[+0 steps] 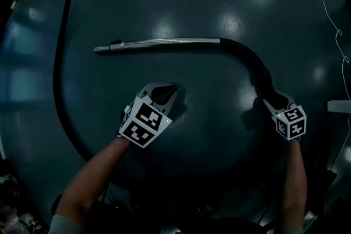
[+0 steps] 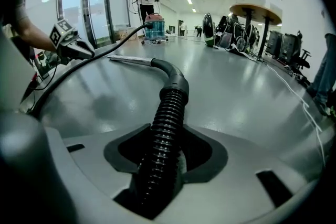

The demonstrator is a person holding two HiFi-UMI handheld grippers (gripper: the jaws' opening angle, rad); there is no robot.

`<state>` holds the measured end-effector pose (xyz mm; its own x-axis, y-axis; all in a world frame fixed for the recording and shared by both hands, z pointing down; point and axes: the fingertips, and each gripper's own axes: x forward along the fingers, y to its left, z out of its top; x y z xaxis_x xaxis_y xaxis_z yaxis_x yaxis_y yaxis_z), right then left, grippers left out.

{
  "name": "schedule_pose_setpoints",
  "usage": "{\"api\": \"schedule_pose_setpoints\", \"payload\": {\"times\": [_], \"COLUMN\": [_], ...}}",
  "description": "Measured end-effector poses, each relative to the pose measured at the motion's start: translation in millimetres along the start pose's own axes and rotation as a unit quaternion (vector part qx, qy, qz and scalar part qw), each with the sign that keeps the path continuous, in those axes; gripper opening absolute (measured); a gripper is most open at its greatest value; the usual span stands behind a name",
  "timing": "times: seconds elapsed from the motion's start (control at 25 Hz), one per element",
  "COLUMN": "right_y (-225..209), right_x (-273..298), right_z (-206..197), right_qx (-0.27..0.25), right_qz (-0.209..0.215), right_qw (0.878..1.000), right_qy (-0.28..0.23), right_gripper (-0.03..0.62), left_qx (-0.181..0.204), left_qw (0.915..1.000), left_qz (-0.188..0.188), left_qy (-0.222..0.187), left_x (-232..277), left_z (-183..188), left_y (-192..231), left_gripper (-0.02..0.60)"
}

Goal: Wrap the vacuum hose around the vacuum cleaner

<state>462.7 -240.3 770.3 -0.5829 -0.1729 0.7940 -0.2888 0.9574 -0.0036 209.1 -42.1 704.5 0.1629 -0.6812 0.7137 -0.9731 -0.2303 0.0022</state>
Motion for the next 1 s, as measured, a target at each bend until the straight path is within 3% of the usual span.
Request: {"api": "schedule_pose_setpoints", "payload": {"times": [0.12,0.28,0.4,0.56,0.72,0.88,0.96,1.0], "right_y": [10.3,19.0,25.8,30.5,42.4,50.2,49.1,48.1], "right_x": [-1.2,-6.5,-14.7,-16.9,-18.8,-17.4,-15.0,-13.6], "right_z": [4.2,10.2,8.4,6.0,7.6,19.6,19.8,20.8], "right_qx": [-0.024,-0.048,-0.070,-0.085,-0.114,-0.137,-0.137,-0.134], "right_qz": [0.025,0.050,0.065,0.084,0.095,0.095,0.086,0.079], "right_qw": [0.999,0.998,0.995,0.993,0.989,0.986,0.987,0.988], "right_qy": [0.000,0.000,0.004,0.001,0.003,0.000,0.003,0.005], "right_gripper": [0.186,0.186,0.186,0.186,0.184,0.184,0.184,0.184], "left_qx": [0.005,0.028,0.055,0.061,0.074,0.034,0.004,-0.002], "left_qw": [0.9998,0.9980,0.9949,0.9897,0.9863,0.9888,0.9878,0.9867], "left_qz": [0.018,0.035,0.025,-0.006,-0.013,-0.026,-0.044,-0.047], "left_qy": [0.011,0.043,0.081,0.130,0.147,0.143,0.150,0.156], "left_x": [-2.0,-2.3,2.5,12.2,20.3,21.1,22.2,22.6], "left_z": [-7.8,-23.8,-44.7,-80.7,-105.4,-109.2,-109.7,-110.0], "left_y": [14.9,31.0,26.8,12.0,6.6,8.9,1.1,-2.1], "left_gripper": [0.041,0.222,0.295,0.304,0.304,0.298,0.187,0.179]}}
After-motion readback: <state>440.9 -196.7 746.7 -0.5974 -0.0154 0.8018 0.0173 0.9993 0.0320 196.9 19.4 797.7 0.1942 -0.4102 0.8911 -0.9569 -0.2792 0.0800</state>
